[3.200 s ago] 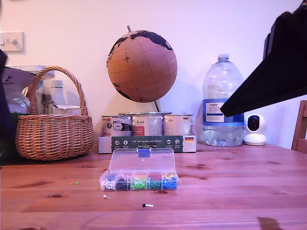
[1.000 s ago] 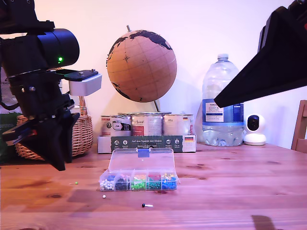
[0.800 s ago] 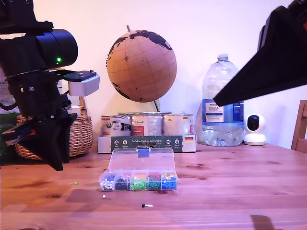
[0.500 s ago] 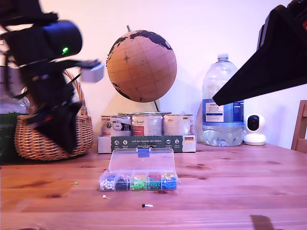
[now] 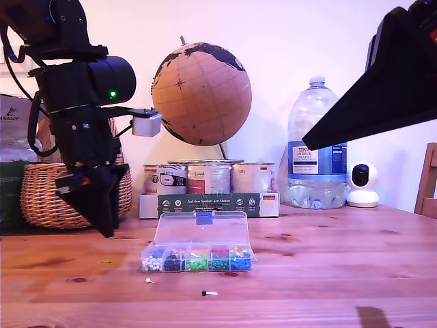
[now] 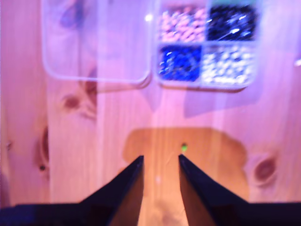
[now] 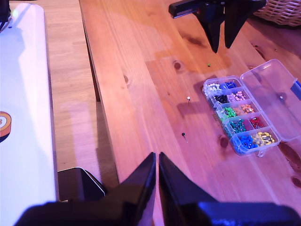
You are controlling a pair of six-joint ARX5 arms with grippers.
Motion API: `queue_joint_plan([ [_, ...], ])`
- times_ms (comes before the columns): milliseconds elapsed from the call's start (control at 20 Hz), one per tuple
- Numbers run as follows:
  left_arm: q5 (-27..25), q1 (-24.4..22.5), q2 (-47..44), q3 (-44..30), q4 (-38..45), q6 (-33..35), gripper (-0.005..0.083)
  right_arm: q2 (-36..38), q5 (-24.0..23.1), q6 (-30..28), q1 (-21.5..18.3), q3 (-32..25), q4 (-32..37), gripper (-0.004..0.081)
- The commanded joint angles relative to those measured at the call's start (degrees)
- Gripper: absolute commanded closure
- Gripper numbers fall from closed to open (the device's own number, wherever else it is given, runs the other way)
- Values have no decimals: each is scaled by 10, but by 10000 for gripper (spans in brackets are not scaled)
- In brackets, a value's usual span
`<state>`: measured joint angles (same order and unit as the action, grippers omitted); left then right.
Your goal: Sort the loose pins on the table into their correct compartments
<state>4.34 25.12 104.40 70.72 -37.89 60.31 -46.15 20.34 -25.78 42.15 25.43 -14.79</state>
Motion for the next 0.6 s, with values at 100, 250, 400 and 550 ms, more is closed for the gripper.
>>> queue_joint_plan([
  [100,9,5,22,4,-1,-3,572,-1,2,-2,3,5,4,783],
  [250,14,5,22,4,-2,-3,572,-1,1,-2,3,5,4,783],
  [400,18,5,30,4,-6,-3,572,-1,2,-2,3,5,4,783],
  [550,18,5,44,4,-10,-2,572,-1,1,-1,3,5,4,783],
])
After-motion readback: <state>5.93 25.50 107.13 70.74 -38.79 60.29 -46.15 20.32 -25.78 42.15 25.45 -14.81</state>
